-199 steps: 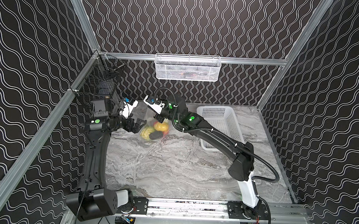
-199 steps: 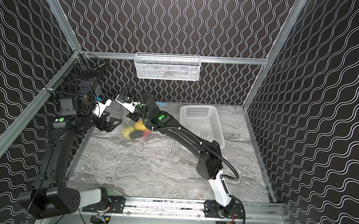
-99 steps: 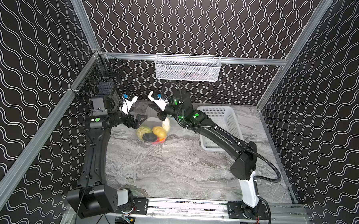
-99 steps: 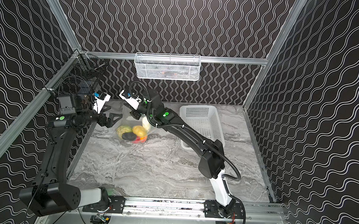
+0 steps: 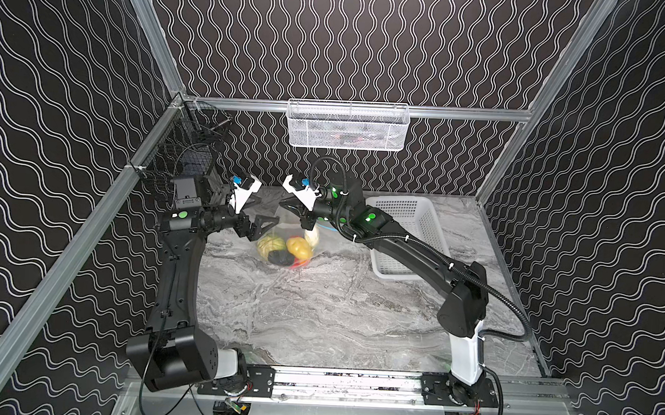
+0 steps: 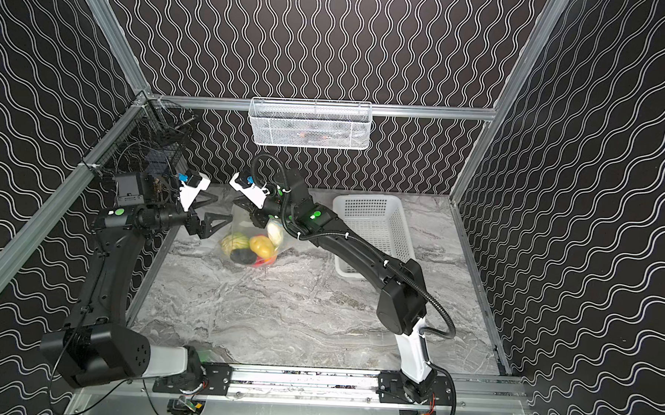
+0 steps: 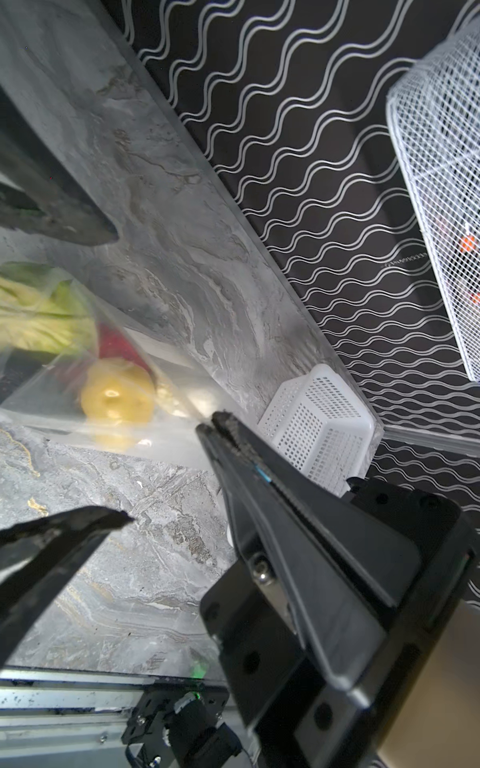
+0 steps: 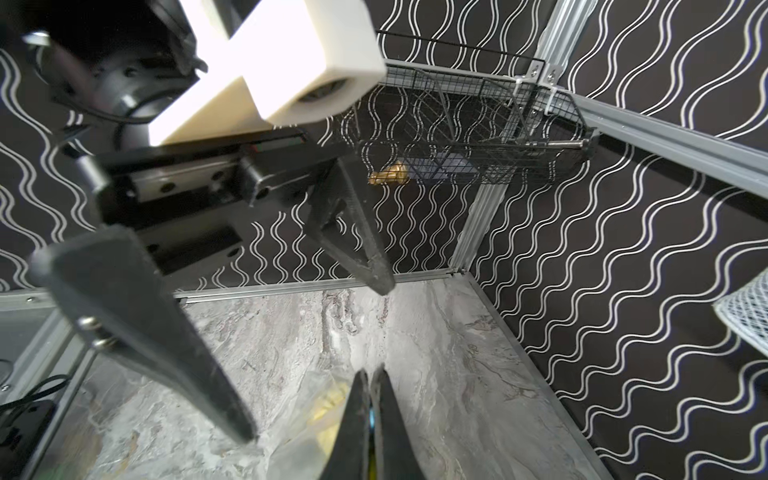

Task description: Place the food in the zip-top bag and seal the zipper

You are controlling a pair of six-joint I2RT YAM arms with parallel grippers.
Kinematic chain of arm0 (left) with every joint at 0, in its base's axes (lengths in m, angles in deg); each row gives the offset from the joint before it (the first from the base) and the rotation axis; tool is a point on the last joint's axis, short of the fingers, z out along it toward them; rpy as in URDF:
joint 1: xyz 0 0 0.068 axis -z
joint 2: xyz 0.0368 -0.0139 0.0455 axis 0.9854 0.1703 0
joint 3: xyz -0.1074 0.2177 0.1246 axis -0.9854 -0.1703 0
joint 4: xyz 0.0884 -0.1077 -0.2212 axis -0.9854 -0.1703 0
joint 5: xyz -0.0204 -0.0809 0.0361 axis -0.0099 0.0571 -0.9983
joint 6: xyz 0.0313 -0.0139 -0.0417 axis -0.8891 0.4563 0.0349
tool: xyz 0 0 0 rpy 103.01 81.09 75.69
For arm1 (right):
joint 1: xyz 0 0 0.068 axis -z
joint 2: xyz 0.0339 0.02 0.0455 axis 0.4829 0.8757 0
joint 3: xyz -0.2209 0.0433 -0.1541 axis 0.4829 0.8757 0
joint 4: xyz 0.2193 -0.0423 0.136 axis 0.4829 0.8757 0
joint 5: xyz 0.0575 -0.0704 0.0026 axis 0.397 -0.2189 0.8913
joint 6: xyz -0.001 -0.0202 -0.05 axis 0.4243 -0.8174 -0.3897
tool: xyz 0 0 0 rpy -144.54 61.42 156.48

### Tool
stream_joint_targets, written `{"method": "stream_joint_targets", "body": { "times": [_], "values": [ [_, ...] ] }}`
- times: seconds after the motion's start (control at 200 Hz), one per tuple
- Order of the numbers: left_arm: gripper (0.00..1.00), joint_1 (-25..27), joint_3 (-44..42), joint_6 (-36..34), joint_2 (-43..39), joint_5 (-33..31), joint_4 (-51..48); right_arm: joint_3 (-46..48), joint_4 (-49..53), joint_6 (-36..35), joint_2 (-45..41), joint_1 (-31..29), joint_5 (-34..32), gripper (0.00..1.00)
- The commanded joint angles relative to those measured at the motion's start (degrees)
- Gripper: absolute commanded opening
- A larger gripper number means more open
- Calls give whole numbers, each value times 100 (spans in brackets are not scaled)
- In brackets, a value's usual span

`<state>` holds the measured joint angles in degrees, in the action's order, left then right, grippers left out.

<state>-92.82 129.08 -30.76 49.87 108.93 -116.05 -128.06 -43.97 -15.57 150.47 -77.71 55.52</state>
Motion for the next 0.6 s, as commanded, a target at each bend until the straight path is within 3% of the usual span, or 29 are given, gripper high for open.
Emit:
{"method": "stream_joint_targets", "body": {
  "times": [0.0,0.185,0.596],
  "values": [
    [99,59,88,-317,59,152,-100,179,-567,285,-171,77,436,0],
    [99,353,50,-480,75,-72,-191,75,-588,662,-84,252,1124,0],
    [99,598,238,-298,263,-142,150,127,-607,820,-59,316,1429,0]
  ]
}}
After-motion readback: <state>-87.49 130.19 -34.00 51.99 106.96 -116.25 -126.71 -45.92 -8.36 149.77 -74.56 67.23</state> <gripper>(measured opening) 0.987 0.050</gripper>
